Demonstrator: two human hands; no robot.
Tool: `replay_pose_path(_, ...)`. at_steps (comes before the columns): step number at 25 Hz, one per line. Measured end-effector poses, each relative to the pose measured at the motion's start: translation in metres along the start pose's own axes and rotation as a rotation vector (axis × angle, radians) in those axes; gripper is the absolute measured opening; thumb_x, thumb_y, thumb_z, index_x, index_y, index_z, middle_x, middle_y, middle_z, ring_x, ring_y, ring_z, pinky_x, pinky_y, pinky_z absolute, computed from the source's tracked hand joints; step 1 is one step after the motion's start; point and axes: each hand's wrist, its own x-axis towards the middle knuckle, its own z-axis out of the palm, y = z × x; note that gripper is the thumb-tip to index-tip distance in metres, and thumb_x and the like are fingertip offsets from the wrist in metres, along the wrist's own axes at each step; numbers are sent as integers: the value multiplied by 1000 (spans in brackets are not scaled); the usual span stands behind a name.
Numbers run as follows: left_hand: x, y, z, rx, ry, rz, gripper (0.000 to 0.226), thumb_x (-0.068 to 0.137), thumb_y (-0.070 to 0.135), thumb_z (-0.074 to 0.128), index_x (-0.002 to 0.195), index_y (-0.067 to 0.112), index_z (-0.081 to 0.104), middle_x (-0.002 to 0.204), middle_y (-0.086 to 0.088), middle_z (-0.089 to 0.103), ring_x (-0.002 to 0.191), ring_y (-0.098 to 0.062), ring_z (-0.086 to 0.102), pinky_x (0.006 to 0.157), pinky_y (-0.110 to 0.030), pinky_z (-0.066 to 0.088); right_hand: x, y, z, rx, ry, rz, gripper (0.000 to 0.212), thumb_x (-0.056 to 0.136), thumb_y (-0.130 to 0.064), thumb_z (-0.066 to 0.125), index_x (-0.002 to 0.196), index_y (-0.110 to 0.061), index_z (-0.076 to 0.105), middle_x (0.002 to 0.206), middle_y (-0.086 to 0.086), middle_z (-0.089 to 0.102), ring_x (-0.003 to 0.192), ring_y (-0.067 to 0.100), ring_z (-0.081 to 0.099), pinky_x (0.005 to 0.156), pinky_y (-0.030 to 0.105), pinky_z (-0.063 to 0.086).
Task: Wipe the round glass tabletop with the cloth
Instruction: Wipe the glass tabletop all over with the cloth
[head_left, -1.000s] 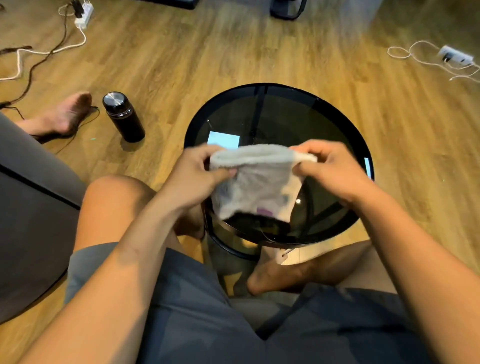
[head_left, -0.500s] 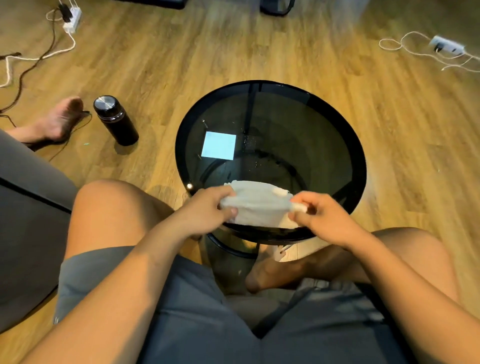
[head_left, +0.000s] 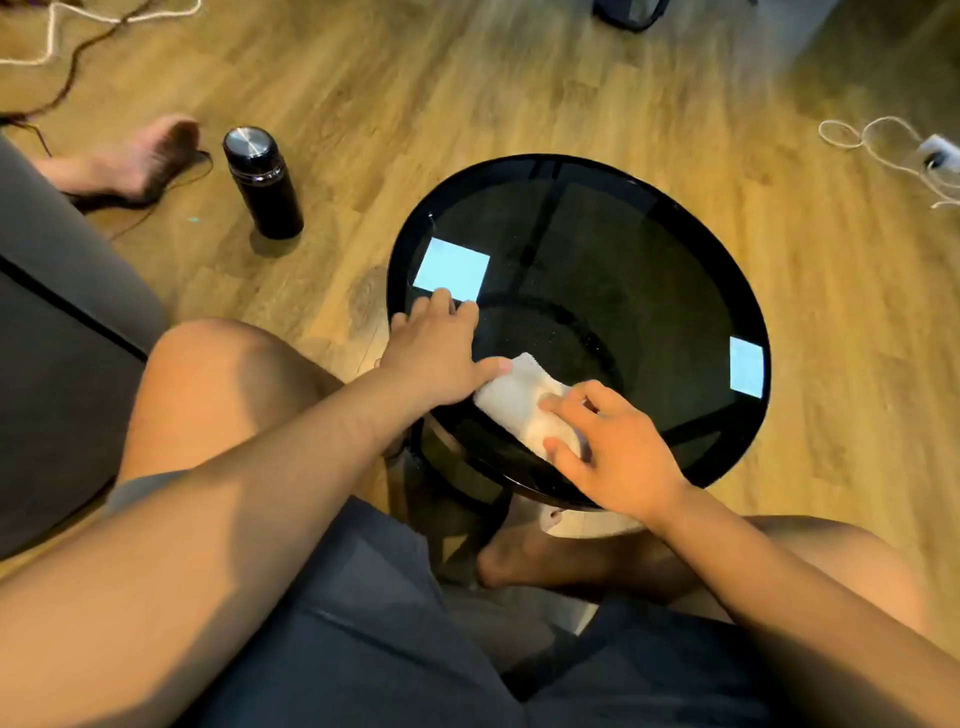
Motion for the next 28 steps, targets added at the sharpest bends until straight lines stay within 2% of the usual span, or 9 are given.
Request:
replay_pose_path(4,9,-68,-21,-330,91,-220,57,95,51,55,138,16,43,140,-12,48,121,-31,52,83,-32,40,-32,16,-9,-31,-95,49,44,86,-46,50,123,-22,53,109,-1,55,89,21,59,68,33,52)
replay_pose_path(6,15,-77,-18,-409,5,-257,68,95,58,49,146,14,35,142,-13,50,124,-32,54,80,-34,41,-20,1,-2,-145,-101,61,50,89,-48,43,133,-25,46,104,0,52,81,21,58,59,32,51)
replay_pose_path(9,26,-67,-7,-399,-248,-174,82,94,73,24,158,26,2,166,-16,4,147,-35,28,111,-46,35,31,-45,25,-213,-53,130,49,89,-42,39,136,-27,45,97,4,47,63,23,53,48,25,34)
replay_pose_path(12,39,-67,1,-601,-271,-214,79,88,79,4,153,38,-16,164,-8,-24,154,-32,3,119,-61,16,101,-71,41,-164,46,118,47,89,-40,38,133,-26,44,95,6,46,58,18,38,49,25,28)
replay_pose_path(16,47,-64,6,-787,-168,-236,88,75,86,-1,152,45,-13,167,-1,-14,154,-23,-4,119,-61,11,237,-64,41,-65,118,282,46,83,-54,28,122,-33,43,95,0,39,61,21,46,47,26,23)
replay_pose_path(20,50,-58,8,-1022,27,-305,86,86,74,9,158,30,-4,168,2,0,153,-15,5,122,-38,7,290,-59,32,-29,179,385,40,90,-44,39,127,-33,47,103,4,44,63,22,48,53,30,26)
replay_pose_path(22,56,-58,12,-933,70,-279,74,97,65,14,158,26,-1,168,-1,0,153,-16,4,120,-32,7,247,-59,29,-25,174,286,39,93,-42,43,130,-28,49,108,7,52,73,27,54,60,33,34)
replay_pose_path(25,61,-57,24,-330,132,-119,69,102,55,16,158,20,-3,167,-13,-7,154,-28,-10,124,-48,0,130,-50,23,28,123,154,38,90,-36,48,124,-20,58,102,9,62,78,35,63,59,37,45)
replay_pose_path(28,67,-59,32,-188,232,-2,71,101,56,12,158,17,2,166,-18,1,153,-34,-7,122,-55,-1,18,-33,14,0,-4,280,42,84,-41,43,122,-25,52,94,4,63,72,31,65,53,36,49)
